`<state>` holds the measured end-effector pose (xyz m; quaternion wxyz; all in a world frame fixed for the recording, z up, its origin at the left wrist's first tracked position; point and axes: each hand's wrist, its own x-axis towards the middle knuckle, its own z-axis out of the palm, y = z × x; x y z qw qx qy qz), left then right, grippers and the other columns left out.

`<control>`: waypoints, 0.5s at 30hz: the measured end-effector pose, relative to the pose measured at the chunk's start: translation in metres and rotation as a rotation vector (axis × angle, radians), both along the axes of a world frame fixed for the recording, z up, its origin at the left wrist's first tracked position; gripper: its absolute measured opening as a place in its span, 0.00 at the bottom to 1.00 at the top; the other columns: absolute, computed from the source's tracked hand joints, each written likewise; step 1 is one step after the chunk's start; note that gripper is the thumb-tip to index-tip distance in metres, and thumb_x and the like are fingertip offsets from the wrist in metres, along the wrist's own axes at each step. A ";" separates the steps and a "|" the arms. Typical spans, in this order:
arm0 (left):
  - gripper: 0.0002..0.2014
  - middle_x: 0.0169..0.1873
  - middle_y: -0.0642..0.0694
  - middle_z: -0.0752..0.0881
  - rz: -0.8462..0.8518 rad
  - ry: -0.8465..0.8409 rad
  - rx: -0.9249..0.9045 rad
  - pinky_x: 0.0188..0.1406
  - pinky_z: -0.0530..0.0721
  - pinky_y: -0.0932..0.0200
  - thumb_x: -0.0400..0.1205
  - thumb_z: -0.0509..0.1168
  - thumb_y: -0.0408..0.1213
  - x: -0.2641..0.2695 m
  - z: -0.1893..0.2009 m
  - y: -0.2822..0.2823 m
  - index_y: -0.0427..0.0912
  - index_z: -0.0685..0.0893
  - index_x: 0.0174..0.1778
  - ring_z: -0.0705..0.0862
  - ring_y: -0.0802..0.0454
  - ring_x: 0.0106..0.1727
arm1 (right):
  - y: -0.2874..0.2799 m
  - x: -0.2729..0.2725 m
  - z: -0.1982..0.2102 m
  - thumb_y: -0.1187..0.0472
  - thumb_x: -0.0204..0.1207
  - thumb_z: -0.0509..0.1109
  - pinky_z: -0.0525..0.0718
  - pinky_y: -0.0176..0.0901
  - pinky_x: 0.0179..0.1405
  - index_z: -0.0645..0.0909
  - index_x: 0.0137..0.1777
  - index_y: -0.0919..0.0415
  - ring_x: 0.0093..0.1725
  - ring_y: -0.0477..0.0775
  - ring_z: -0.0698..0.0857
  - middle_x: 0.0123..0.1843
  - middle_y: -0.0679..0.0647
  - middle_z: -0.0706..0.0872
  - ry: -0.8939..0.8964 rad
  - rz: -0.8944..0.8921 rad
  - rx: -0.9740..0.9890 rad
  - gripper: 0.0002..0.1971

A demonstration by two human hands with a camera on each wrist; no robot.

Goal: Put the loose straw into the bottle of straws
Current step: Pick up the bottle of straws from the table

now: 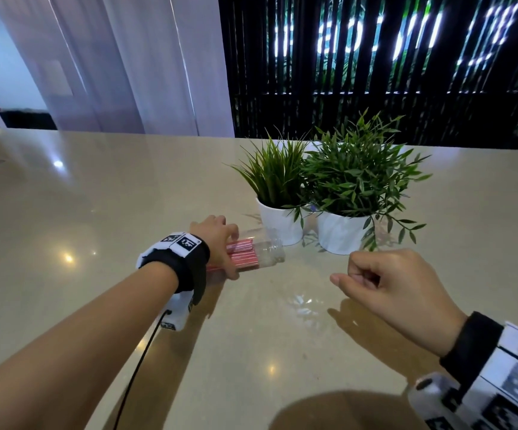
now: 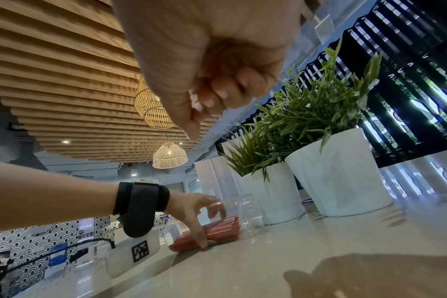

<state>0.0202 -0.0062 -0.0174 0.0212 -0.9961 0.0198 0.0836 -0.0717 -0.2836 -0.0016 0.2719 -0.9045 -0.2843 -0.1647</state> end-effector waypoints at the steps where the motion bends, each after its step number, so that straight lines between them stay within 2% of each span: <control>1: 0.38 0.55 0.46 0.77 0.018 0.017 -0.066 0.55 0.78 0.48 0.55 0.77 0.56 -0.003 0.000 -0.001 0.52 0.72 0.60 0.74 0.48 0.53 | -0.002 0.001 0.000 0.46 0.66 0.65 0.66 0.43 0.22 0.63 0.21 0.54 0.26 0.51 0.72 0.15 0.49 0.65 -0.006 -0.006 0.005 0.20; 3: 0.38 0.57 0.45 0.80 0.043 0.039 -0.184 0.55 0.80 0.47 0.55 0.79 0.53 -0.009 0.004 -0.004 0.51 0.71 0.58 0.78 0.46 0.54 | -0.006 0.002 0.002 0.46 0.66 0.66 0.65 0.43 0.22 0.63 0.21 0.53 0.25 0.51 0.72 0.17 0.49 0.69 -0.005 -0.015 0.022 0.20; 5: 0.36 0.57 0.45 0.82 0.053 0.024 -0.273 0.52 0.80 0.48 0.55 0.79 0.52 -0.016 0.009 -0.009 0.52 0.69 0.56 0.80 0.45 0.52 | -0.011 0.002 0.003 0.45 0.66 0.66 0.65 0.42 0.22 0.63 0.21 0.53 0.24 0.50 0.72 0.22 0.45 0.75 0.003 -0.018 0.029 0.20; 8: 0.37 0.53 0.45 0.83 0.018 -0.081 -0.368 0.46 0.77 0.54 0.58 0.78 0.52 -0.028 0.013 -0.017 0.50 0.68 0.59 0.80 0.47 0.49 | -0.024 -0.001 0.008 0.45 0.70 0.71 0.67 0.42 0.22 0.67 0.22 0.54 0.24 0.48 0.73 0.17 0.48 0.70 0.028 -0.012 -0.032 0.23; 12: 0.42 0.49 0.51 0.80 -0.004 -0.197 -0.514 0.52 0.79 0.56 0.60 0.77 0.56 -0.043 0.017 -0.031 0.47 0.67 0.67 0.81 0.48 0.49 | -0.045 -0.003 0.014 0.43 0.69 0.67 0.65 0.44 0.23 0.69 0.22 0.52 0.25 0.45 0.75 0.22 0.39 0.77 0.123 -0.010 -0.131 0.20; 13: 0.42 0.48 0.51 0.79 -0.001 -0.206 -0.564 0.52 0.79 0.56 0.60 0.76 0.58 -0.045 0.018 -0.036 0.46 0.68 0.67 0.82 0.48 0.48 | -0.050 -0.003 0.015 0.42 0.69 0.66 0.66 0.45 0.23 0.70 0.22 0.52 0.24 0.45 0.75 0.22 0.39 0.77 0.126 -0.020 -0.144 0.20; 15: 0.37 0.46 0.50 0.81 0.002 -0.230 -0.660 0.47 0.81 0.59 0.60 0.73 0.60 -0.050 0.021 -0.044 0.47 0.72 0.62 0.83 0.51 0.44 | -0.061 -0.001 0.016 0.43 0.70 0.65 0.67 0.46 0.24 0.72 0.24 0.53 0.23 0.46 0.75 0.22 0.40 0.77 0.147 -0.039 -0.168 0.19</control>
